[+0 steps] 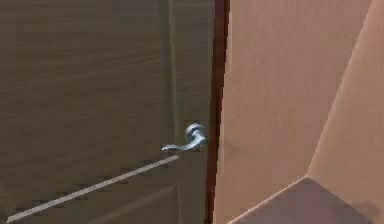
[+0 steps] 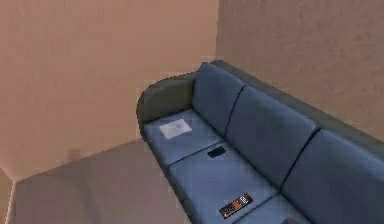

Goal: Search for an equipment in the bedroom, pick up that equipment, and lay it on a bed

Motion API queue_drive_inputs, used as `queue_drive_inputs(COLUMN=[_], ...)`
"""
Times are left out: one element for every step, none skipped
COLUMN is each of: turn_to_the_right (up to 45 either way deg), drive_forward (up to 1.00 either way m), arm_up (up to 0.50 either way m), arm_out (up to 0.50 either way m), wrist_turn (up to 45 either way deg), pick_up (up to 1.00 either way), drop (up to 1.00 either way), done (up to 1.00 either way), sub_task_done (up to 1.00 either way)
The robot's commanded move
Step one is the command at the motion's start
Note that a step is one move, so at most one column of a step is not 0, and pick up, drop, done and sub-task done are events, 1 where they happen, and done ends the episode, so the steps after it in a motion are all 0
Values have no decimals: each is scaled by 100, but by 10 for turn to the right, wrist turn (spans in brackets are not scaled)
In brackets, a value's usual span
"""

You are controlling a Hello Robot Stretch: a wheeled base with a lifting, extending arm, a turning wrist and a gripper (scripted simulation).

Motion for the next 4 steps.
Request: queue_drive_inputs(turn_to_the_right=[-450, -450, -270, 0], drive_forward=[0, 0, 0, 50], arm_up=[0, 0, 0, 0], arm_out=[0, 0, 0, 0], wrist_turn=[0, 0, 0, 0], pick_up=[0, 0, 0, 0], drop=[0, 0, 0, 0], done=[0, 0, 0, 0], sub_task_done=[0, 0, 0, 0])
